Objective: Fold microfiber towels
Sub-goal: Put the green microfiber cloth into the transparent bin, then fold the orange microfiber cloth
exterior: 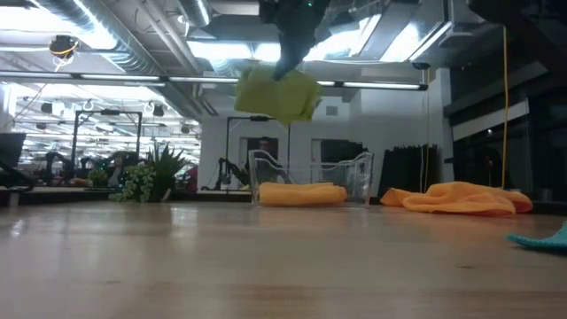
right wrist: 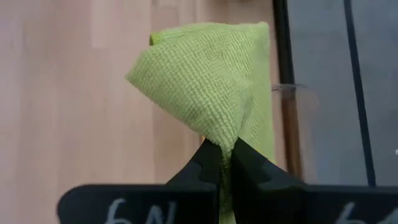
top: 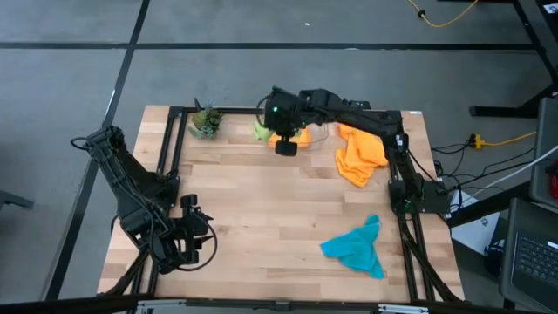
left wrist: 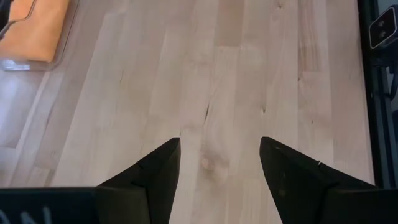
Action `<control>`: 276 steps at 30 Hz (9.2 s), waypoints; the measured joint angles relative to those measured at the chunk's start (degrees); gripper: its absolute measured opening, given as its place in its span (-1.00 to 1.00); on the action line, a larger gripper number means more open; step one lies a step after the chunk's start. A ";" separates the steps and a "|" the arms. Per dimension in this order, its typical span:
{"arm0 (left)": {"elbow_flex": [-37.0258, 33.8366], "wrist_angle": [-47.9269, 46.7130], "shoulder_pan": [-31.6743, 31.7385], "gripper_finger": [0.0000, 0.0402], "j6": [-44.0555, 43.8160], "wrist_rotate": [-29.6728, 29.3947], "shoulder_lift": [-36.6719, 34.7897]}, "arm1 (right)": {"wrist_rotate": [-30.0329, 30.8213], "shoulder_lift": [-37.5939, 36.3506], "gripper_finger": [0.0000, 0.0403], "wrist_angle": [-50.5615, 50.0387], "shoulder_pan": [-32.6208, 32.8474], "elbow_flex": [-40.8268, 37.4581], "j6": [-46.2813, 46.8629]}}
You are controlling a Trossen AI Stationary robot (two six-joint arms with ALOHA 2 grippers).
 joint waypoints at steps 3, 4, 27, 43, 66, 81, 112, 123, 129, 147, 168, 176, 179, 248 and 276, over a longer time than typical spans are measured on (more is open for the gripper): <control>0.00 0.00 0.00 0.06 0.00 0.00 0.00 | -0.81 0.08 -0.94 -0.38 -2.79 -0.01 -1.97; 0.00 0.00 0.00 0.06 0.00 0.00 0.00 | -1.01 0.10 -0.94 -0.58 -3.83 -0.02 -2.58; 0.00 -0.04 0.07 0.06 0.02 0.00 0.00 | -3.63 0.10 -0.94 22.23 -17.85 -24.31 -11.59; 0.00 -0.04 0.07 0.06 -0.11 0.00 0.00 | 4.13 0.13 -0.94 21.92 -18.29 -21.94 -16.94; 0.00 -0.02 0.04 0.06 -0.44 0.00 0.00 | -3.78 0.13 -0.69 17.10 -12.93 -26.69 -6.80; 0.00 -0.02 0.04 0.06 -0.44 0.02 0.00 | -3.31 0.13 -0.53 12.97 -11.74 -26.71 -3.24; 0.00 -0.02 0.04 0.06 -0.44 0.00 0.00 | -2.54 0.39 0.32 -3.07 -11.34 -11.33 3.92; 0.00 0.02 0.04 0.06 -0.46 -0.01 0.00 | -2.61 0.33 0.28 -1.32 -11.52 -7.89 13.03; 0.00 0.00 0.04 0.06 -0.42 -1.92 0.00 | 0.14 0.60 0.28 11.41 -12.65 -20.09 31.24; 0.00 0.01 0.04 0.06 0.00 -1.95 0.00 | 4.98 0.59 0.28 32.06 -12.83 -40.39 41.53; 0.00 0.00 0.04 0.06 0.00 -1.98 0.00 | 8.45 5.48 0.28 37.94 -12.65 -33.33 39.76; 0.00 0.00 0.04 0.06 0.00 -1.99 0.00 | 5.89 7.58 0.28 38.17 -12.68 -32.93 39.51; -0.02 0.00 0.04 0.06 0.00 -1.99 -0.02 | 5.74 7.64 0.28 32.29 -12.65 -29.02 38.59; -0.02 24.84 40.65 0.06 28.30 -7.88 -0.02 | -4.71 -63.13 0.28 16.53 22.32 -90.07 47.79; -0.07 26.47 43.78 0.06 31.52 -7.02 -0.02 | 15.15 -41.21 0.28 44.43 12.94 -100.32 60.10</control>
